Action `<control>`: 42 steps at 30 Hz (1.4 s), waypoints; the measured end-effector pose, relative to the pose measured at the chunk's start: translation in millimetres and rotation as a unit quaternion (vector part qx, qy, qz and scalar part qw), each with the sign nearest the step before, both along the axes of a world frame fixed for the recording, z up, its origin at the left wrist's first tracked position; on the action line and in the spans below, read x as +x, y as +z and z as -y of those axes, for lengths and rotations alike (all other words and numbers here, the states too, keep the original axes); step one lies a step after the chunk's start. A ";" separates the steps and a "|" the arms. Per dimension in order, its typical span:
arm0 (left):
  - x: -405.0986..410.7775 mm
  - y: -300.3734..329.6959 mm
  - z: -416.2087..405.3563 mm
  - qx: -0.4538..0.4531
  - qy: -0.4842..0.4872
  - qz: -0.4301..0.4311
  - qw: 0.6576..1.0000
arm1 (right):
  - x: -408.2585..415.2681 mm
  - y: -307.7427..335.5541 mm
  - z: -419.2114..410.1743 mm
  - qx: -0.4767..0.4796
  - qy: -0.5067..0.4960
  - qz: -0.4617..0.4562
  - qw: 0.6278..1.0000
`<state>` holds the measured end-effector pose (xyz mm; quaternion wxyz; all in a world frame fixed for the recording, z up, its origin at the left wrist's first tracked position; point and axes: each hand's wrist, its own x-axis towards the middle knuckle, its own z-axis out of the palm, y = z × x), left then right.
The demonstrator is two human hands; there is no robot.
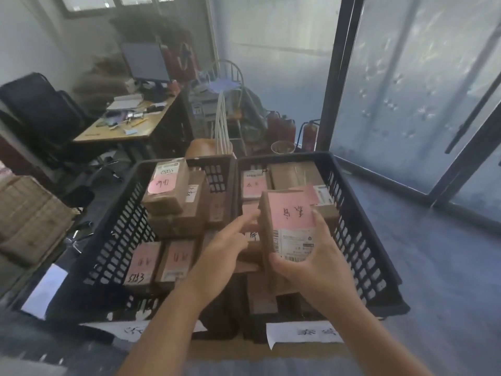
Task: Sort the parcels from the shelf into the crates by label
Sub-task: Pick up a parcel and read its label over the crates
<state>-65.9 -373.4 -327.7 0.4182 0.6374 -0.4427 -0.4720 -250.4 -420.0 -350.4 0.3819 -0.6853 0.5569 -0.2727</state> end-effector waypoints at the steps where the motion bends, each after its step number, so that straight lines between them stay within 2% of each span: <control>1: 5.1 -0.7 0.5 -0.001 0.014 -0.001 1.000 | 3.9 -4.8 -0.3 0.010 0.002 -0.006 1.000; 6: 40.4 -10.5 16.0 -0.024 0.082 0.008 0.996 | 25.6 -30.9 -14.7 0.074 0.011 -0.036 0.997; 11: 65.5 -15.8 33.5 -0.035 0.095 -0.003 0.995 | 38.1 -40.2 -14.9 0.110 -0.002 -0.081 0.991; 22: 63.7 -36.1 55.5 -0.053 0.014 0.074 0.996 | 46.0 -35.6 -2.3 0.129 -0.001 -0.177 0.976; 27: 60.8 -38.4 61.5 -0.076 0.005 0.096 0.993 | 65.4 -61.3 -8.7 0.179 0.012 -0.159 0.971; 31: 67.9 -53.3 70.8 -0.117 -0.012 0.216 0.969 | 74.0 -76.1 -7.6 0.203 0.024 -0.203 0.958; 33: 71.3 -64.4 79.1 -0.102 -0.015 0.275 0.956 | 79.7 -80.0 -4.3 0.220 0.030 -0.237 0.946; 39: 64.2 -99.5 97.5 -0.063 -0.042 0.350 0.934 | 87.8 -79.7 1.9 0.246 0.049 -0.293 0.923; 42: 60.7 -112.6 98.2 -0.051 -0.041 0.405 0.912 | 88.7 -79.3 1.7 0.241 0.060 -0.312 0.917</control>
